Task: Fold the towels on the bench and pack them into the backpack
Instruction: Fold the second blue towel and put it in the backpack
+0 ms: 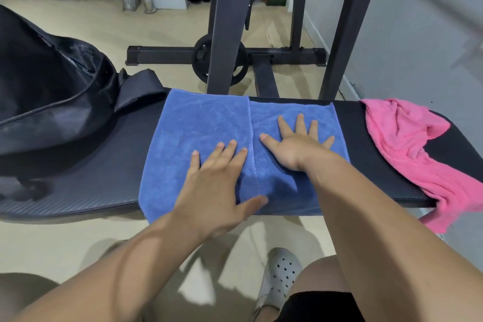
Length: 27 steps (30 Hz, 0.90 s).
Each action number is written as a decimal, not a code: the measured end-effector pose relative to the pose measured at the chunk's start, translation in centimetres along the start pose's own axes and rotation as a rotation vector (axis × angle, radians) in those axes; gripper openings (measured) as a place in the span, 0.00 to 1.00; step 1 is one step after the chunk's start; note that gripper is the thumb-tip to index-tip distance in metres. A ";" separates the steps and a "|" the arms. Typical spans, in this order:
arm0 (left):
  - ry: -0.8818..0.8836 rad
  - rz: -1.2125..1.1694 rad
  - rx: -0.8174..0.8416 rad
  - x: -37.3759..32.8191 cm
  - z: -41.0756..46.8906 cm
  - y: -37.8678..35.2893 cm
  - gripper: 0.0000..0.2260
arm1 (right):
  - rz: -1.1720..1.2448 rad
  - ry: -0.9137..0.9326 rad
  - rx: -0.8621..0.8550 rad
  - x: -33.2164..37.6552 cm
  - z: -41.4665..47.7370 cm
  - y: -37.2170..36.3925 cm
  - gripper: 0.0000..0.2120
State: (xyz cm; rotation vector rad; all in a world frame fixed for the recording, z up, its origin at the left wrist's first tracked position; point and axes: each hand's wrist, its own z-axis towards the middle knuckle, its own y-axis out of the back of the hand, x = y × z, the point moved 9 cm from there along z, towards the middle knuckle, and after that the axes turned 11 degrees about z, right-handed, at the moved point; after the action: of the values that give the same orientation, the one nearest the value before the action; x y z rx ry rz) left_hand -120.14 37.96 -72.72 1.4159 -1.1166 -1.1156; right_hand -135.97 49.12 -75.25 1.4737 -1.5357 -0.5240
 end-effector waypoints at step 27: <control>-0.098 -0.179 -0.464 -0.3 -1.8 3.8 0.06 | 0.606 0.599 -0.185 10.2 -0.3 2.0 0.09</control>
State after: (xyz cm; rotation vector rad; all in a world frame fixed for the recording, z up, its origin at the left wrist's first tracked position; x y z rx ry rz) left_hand -118.76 38.18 -68.70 1.1160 -0.7396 -1.4742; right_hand -135.52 40.00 -70.24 0.8430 -1.3055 0.1314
